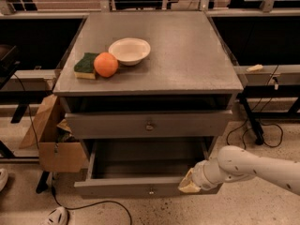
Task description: Close middle drawer
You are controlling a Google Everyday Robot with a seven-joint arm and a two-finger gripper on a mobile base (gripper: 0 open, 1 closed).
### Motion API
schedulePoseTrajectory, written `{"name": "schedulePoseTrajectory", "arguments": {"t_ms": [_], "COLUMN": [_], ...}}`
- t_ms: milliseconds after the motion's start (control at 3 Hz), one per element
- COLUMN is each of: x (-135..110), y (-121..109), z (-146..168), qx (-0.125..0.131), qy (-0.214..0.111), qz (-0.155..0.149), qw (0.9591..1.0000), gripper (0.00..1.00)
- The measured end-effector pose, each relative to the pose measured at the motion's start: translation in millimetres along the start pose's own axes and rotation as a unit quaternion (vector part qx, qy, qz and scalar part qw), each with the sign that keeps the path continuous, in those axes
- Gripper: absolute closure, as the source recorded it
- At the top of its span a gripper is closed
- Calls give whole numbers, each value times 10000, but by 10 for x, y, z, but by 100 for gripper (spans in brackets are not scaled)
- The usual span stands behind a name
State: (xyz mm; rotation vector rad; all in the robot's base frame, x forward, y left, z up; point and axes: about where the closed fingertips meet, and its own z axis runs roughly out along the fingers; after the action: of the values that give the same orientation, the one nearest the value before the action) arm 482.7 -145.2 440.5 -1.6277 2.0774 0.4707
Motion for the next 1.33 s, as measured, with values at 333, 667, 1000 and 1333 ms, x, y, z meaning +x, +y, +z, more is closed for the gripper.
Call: {"name": "schedulePoseTrajectory", "arguments": {"t_ms": [333, 667, 1000, 1333], "x": [-20, -33, -22, -30], "y": [-50, -76, -23, -49], "z": [27, 63, 56, 92], "qx": [2, -23, -25, -59], "qy": [-39, -86, -86, -127], "qz": [-14, -30, -30, -47], "qw": [10000, 10000, 10000, 9999], "gripper": [41, 17, 0, 0]}}
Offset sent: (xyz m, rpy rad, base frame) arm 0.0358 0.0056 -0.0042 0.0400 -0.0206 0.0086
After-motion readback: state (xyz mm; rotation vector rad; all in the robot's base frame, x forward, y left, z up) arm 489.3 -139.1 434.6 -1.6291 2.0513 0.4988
